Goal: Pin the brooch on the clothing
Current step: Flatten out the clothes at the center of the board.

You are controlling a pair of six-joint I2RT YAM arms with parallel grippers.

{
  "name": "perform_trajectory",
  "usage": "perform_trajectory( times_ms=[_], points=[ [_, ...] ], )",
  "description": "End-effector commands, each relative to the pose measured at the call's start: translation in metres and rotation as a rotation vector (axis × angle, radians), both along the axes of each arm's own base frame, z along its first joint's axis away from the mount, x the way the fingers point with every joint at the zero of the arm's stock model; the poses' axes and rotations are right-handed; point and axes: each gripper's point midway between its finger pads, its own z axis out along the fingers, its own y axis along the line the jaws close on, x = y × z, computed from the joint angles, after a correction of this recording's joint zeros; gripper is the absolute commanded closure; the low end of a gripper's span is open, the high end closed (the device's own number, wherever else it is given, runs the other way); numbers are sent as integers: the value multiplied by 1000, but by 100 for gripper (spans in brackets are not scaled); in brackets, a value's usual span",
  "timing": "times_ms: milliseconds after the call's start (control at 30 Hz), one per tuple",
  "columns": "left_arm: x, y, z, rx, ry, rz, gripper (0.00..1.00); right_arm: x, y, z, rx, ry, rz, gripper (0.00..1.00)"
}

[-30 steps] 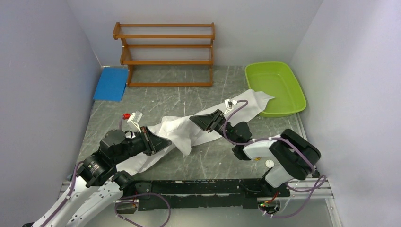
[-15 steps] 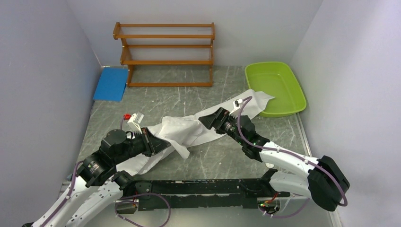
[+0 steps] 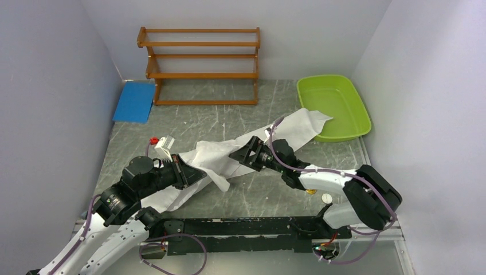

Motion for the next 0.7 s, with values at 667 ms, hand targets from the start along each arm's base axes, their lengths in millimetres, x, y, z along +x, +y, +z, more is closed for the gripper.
perform_trajectory(
  times_ms=[667],
  points=[
    [1,-6,22,-64,-56,-19,98,46,40,104,378,-276,5,20]
  ],
)
